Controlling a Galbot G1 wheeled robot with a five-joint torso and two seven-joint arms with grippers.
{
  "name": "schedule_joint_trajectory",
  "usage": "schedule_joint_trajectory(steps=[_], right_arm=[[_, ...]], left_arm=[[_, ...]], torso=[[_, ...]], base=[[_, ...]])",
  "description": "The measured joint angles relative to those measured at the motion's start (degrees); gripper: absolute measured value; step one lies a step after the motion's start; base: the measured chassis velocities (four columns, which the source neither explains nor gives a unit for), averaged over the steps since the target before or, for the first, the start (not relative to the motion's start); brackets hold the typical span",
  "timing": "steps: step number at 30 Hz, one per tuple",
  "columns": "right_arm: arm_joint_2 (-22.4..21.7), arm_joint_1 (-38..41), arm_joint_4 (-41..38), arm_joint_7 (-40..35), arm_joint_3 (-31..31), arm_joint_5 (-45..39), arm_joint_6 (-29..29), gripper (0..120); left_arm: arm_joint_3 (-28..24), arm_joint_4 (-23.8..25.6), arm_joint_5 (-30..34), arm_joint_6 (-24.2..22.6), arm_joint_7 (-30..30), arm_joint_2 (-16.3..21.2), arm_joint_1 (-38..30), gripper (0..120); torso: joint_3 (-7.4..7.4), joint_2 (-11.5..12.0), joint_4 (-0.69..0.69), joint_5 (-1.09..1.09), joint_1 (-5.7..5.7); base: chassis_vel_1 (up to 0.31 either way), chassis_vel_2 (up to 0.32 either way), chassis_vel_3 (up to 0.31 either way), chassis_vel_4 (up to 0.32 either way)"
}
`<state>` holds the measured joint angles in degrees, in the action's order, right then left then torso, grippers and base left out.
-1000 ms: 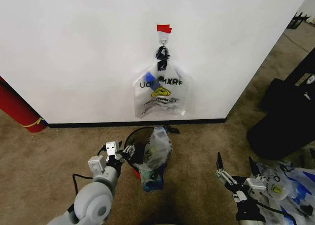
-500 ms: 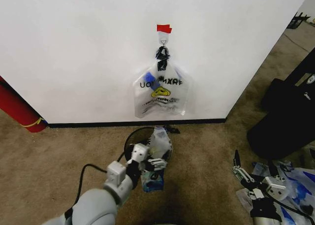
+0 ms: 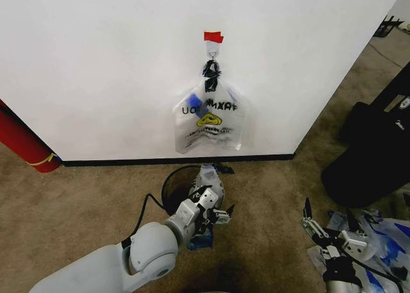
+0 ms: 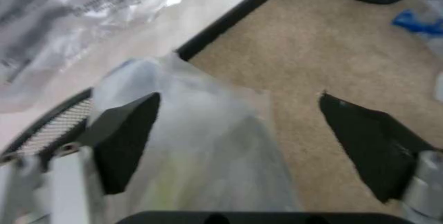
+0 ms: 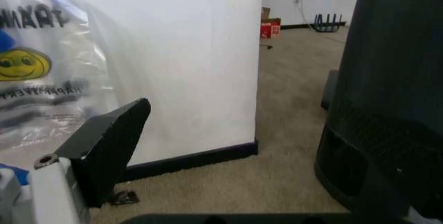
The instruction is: Pick up the garbage bag from the wall and place it over the trash bin.
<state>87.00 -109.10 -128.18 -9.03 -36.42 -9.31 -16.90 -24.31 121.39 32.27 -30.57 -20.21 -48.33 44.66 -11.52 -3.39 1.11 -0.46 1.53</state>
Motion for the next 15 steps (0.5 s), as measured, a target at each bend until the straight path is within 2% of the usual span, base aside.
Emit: schedule_joint_trajectory(steps=[2,3,5,15], right_arm=[[0.0,0.24,-0.02,0.08,0.18,0.07,0.24,100],[0.0,0.24,-0.02,0.08,0.18,0.07,0.24,100],[0.01,0.45,0.07,0.13,0.54,0.21,0.46,100],[-0.16,1.51,0.04,0.14,1.21,0.73,1.69,100]], left_arm=[[0.0,-0.52,-1.54,0.46,0.11,0.12,0.12,79],[0.0,-0.52,-1.54,0.46,0.11,0.12,0.12,79],[0.03,-0.76,-2.58,0.86,0.18,0.38,0.63,70],[-0.16,-1.59,-2.89,1.14,-0.05,0.25,1.25,33]], torso=[[0.0,0.0,0.0,0.0,0.0],[0.0,0.0,0.0,0.0,0.0],[0.01,0.0,-0.01,0.0,0.0],[0.01,0.0,0.0,0.0,0.0]], base=[[0.0,0.0,0.0,0.0],[0.0,0.0,0.0,0.0],[0.0,0.0,0.0,0.0],[0.0,0.0,0.0,0.0]])
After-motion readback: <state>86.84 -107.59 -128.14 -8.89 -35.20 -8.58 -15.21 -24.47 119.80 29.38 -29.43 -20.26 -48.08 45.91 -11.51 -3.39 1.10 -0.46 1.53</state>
